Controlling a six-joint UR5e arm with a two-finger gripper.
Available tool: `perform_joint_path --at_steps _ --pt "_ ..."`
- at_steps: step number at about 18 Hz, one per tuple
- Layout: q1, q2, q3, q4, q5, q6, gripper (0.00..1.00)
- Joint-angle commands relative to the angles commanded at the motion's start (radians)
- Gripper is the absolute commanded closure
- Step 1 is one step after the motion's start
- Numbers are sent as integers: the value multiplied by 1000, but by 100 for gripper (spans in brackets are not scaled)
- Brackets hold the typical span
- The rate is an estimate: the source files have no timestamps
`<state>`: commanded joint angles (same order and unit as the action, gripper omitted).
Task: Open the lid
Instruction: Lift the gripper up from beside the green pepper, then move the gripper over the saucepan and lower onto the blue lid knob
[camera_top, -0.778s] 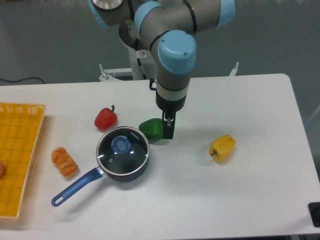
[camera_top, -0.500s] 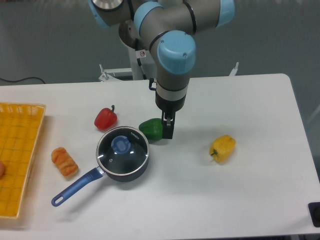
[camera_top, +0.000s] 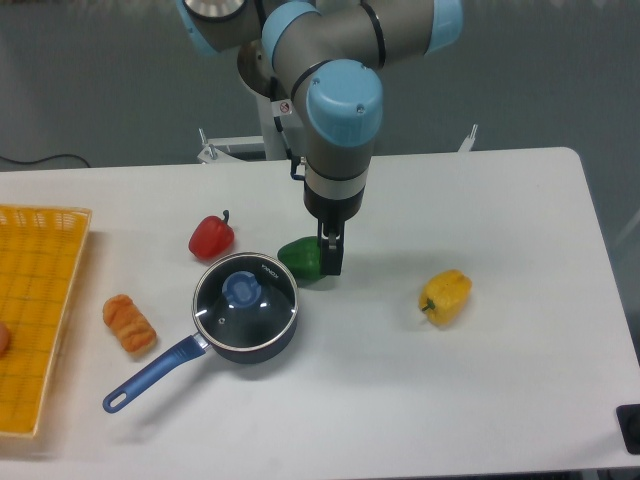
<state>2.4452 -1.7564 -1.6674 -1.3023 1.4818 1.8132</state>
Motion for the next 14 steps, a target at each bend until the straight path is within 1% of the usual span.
perform_joint_path --at_steps 2,7,9,12,14 --pt "-2 2 -14 2 -2 -2 0" --pt "-15 3 -15 5 -9 -15 0" --pt "-18 8 -14 5 -9 -41 0" --pt "-49 9 -11 11 -9 -87 0" --pt "-99 3 -5 43 -9 -174 0"
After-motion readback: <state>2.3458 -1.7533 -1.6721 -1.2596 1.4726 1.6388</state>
